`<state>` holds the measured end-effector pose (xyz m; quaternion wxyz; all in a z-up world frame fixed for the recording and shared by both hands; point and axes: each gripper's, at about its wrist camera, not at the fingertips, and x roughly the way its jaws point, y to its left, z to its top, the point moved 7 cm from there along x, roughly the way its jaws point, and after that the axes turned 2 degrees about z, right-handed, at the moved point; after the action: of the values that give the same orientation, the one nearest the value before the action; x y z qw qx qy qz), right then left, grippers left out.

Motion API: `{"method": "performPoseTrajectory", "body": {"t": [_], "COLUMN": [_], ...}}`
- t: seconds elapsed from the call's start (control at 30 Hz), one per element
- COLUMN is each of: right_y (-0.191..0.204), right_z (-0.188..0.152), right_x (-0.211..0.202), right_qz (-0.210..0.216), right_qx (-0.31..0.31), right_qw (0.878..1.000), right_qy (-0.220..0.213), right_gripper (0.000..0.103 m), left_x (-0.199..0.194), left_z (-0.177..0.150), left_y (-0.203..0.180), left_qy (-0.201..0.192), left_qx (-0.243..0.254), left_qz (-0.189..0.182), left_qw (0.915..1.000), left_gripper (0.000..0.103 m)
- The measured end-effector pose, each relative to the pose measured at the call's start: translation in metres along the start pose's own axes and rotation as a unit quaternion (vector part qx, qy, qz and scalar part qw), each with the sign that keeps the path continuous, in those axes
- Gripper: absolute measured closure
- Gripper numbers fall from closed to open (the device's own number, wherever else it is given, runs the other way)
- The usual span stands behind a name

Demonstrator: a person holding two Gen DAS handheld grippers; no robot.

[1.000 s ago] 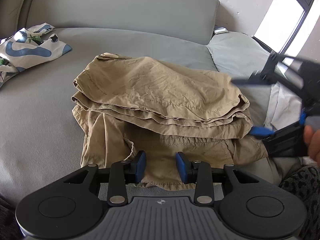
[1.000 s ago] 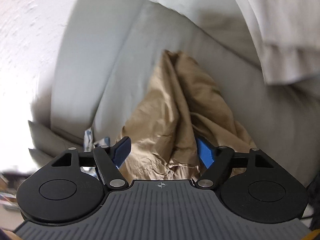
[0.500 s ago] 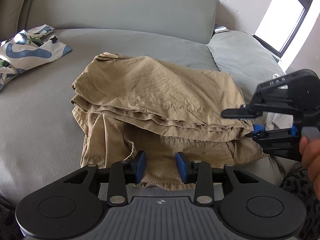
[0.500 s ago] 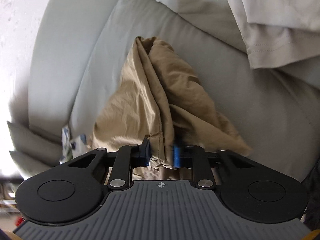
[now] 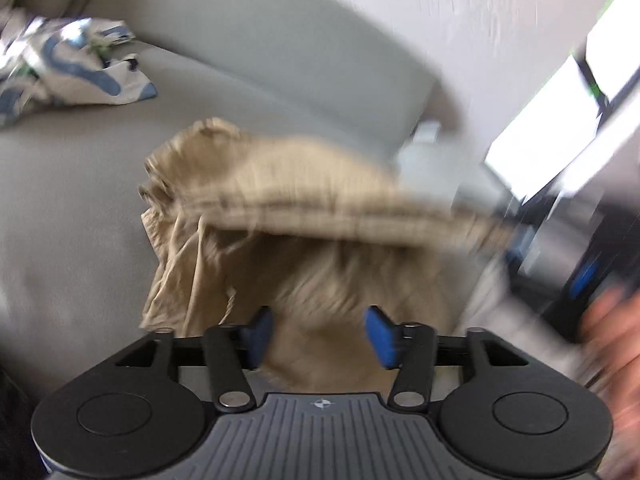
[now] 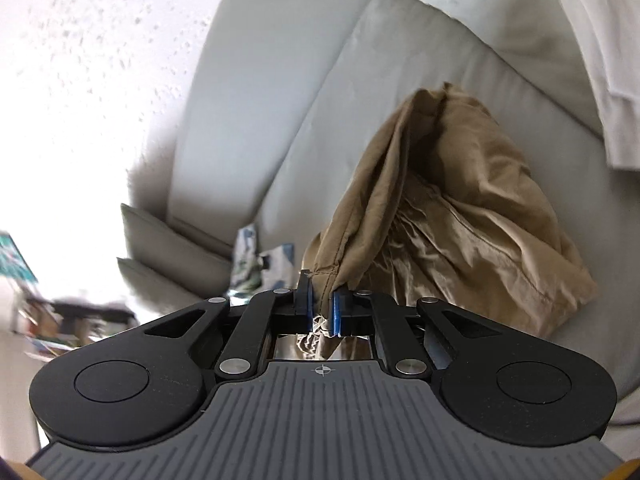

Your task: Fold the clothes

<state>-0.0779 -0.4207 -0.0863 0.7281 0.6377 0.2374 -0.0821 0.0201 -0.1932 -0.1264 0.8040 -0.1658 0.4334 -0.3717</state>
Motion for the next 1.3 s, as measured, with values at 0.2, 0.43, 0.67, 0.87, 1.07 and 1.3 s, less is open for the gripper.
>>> {"method": "performPoseTrajectory", "body": {"t": [0.2,0.43,0.67,0.87,1.07,1.3], "right_y": [-0.014,-0.012,-0.024,-0.038,-0.039,-0.038], "right_z": [0.004,0.007,0.013,0.01,0.008,0.012], "right_x": [-0.004,-0.007,-0.003,-0.001,-0.003,-0.007], "right_qz": [0.027,0.046,0.035,0.017,0.05,0.086], "right_qx": [0.041,0.048,0.049,0.056,0.078,0.1], "right_qw": [0.999,0.998,0.998,0.998,0.996,0.991], "right_qy": [0.002,0.003,0.002,0.008,0.01,0.003], "right_gripper": [0.094,0.094,0.094,0.094,0.094,0.094], "left_x": [0.013,0.038,0.023,0.037,0.058,0.054], "left_z": [0.012,0.021,0.025,0.01,0.024,0.048], "left_y": [0.017,0.034,0.045,0.052,0.05,0.055], "left_qy": [0.019,0.003,-0.022,0.008,-0.005,-0.064], "left_qx": [-0.175,-0.268,-0.294,-0.314,-0.314,-0.284], "left_qz": [-0.072,-0.1,-0.102,-0.091,-0.083,-0.044], "left_qw": [0.9818,0.958,0.9499,0.9452,0.9458,0.9557], "left_gripper": [0.035,0.035,0.032,0.032,0.031,0.044]}}
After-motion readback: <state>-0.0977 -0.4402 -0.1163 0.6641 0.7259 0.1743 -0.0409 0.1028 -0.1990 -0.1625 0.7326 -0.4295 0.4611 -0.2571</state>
